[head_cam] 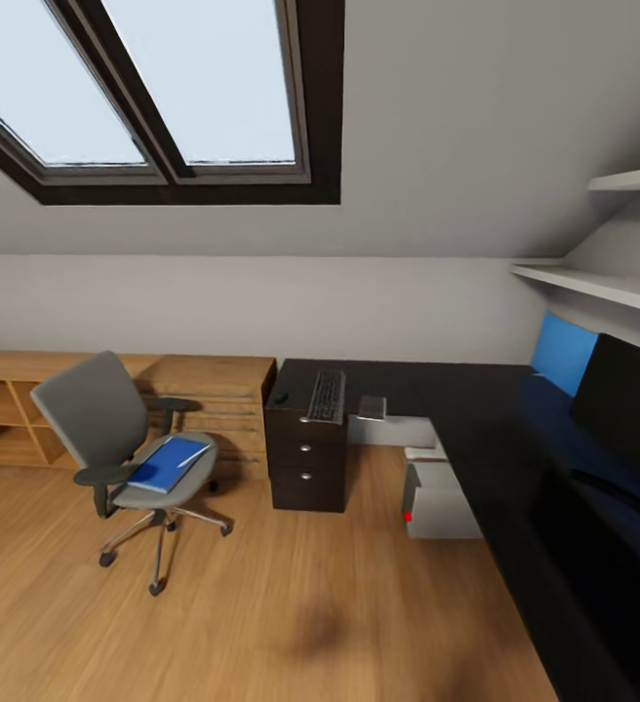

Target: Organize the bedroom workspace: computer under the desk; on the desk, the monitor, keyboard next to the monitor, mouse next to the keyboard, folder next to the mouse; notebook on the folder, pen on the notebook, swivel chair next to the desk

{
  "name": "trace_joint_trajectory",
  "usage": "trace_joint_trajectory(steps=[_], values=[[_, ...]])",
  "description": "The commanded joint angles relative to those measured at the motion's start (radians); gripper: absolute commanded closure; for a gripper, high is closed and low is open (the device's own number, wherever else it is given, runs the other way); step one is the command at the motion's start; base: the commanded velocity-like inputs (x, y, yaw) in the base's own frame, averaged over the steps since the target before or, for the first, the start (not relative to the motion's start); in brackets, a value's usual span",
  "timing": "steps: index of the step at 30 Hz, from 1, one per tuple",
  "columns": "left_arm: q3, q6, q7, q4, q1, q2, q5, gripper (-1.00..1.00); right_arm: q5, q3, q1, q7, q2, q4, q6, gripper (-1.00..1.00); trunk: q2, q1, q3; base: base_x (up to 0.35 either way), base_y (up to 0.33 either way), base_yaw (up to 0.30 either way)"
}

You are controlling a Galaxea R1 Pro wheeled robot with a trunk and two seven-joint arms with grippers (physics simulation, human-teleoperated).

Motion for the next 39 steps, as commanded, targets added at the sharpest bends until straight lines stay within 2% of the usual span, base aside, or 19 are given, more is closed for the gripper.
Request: trace_joint_trajectory(steps=[1, 11, 12, 13, 18, 35, 39], values=[[-0.008, -0.004, 0.006, -0.001, -0.001, 0.001, 0.01, -1.0, -0.01, 0.009, -0.001, -0.005, 0.0, 0.001, -0.004, -1.0, -0.002, 0.001, -0.002, 0.332, 0.089, 0.0], [-0.007, -0.01, 0.007, -0.001, -0.001, 0.0, 0.01, -1.0, -0.01, 0.009, -0.001, -0.005, -0.001, 0.0, -0.014, -1.0, -0.002, 0.001, -0.002, 0.332, 0.083, 0.0], [-0.007, -0.013, 0.006, -0.001, -0.001, 0.0, 0.01, -1.0, -0.01, 0.009, -0.001, -0.005, -0.002, 0.0, -0.027, -1.0, -0.002, 0.001, -0.002, 0.332, 0.083, 0.0], [-0.007, -0.019, 0.006, -0.001, -0.001, 0.001, 0.01, -1.0, -0.01, 0.007, -0.001, -0.004, -0.003, 0.001, -0.09, -1.0, -0.002, 0.001, -0.002, 0.332, 0.099, 0.0], [-0.008, -0.022, 0.005, -0.001, 0.0, 0.0, 0.01, -1.0, -0.01, 0.008, -0.001, -0.004, -0.003, 0.013, -0.135, -1.0, -0.002, 0.001, -0.002, 0.332, 0.117, 0.0], [-0.009, -0.025, 0.005, -0.001, -0.001, 0.0, 0.01, -1.0, -0.01, 0.008, -0.001, -0.003, -0.003, 0.018, -0.144, -1.0, -0.002, 0.001, -0.002, 0.334, 0.072, 0.0], [-0.022, -0.025, 0.005, -0.001, -0.001, 0.0, 0.01, -1.0, -0.011, 0.007, -0.001, -0.004, -0.003, 0.018, -0.144, -1.0, -0.002, 0.001, -0.002, 0.338, 0.003, 0.0]])
